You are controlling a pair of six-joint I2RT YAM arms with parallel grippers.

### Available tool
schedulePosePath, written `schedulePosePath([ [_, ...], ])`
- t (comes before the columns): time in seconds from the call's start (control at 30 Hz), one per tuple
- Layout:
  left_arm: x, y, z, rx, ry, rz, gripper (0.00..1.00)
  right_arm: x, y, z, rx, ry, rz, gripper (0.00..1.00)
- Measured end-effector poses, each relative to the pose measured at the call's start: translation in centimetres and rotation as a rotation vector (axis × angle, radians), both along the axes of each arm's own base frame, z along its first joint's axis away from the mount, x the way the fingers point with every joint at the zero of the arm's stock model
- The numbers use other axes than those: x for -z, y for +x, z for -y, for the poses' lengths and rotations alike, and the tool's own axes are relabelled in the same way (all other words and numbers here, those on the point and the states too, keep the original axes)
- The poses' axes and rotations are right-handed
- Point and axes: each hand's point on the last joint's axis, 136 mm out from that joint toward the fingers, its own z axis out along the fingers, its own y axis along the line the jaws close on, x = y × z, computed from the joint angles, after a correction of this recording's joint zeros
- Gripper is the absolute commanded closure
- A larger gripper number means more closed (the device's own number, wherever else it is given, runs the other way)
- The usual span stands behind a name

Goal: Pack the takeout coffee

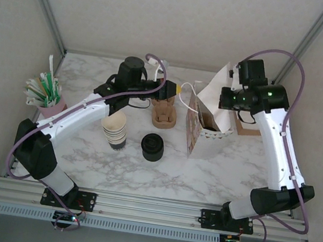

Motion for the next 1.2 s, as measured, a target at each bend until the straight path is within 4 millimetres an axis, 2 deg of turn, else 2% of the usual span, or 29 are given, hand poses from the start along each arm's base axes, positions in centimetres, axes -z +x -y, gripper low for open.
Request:
schedulePosePath([
  [0.2, 0.1, 0.2, -0.1, -0.010, 0.004, 0.004, 1.00, 1.1, -0.1, 0.5, 0.014, -0.036, -0.021, 1.00],
  [0.3, 0.1, 0.2, -0.1, -0.013, 0.006, 0.003, 1.00, 1.4, -0.4, 0.1, 0.001, -0.050, -0.031, 1.00],
  [0.53, 0.3, 0.2, -0.1, -0.014, 0.007, 0.000, 1.00, 2.7, -1.2, -3.4, -0.092, -0.066, -0.073, 1.00],
  [0.77, 1.3, 0.6, 0.1, -0.013, 0.020, -0.019, 1.00, 4.5, 0.2, -4.6, -0.068, -0.091, -0.148, 1.00],
  [1.03, 1.7, 0.7, 0.2, -0.013, 0.024, -0.025, 1.00, 3.5, 2.2, -4.7, -0.035, -0.118, -0.129, 1.00],
  [1.2, 1.7, 0.7, 0.2, -0.012, 0.026, -0.023, 1.00, 3.6, 2.5, -4.9, -0.029, -0.117, -0.128, 1.00],
])
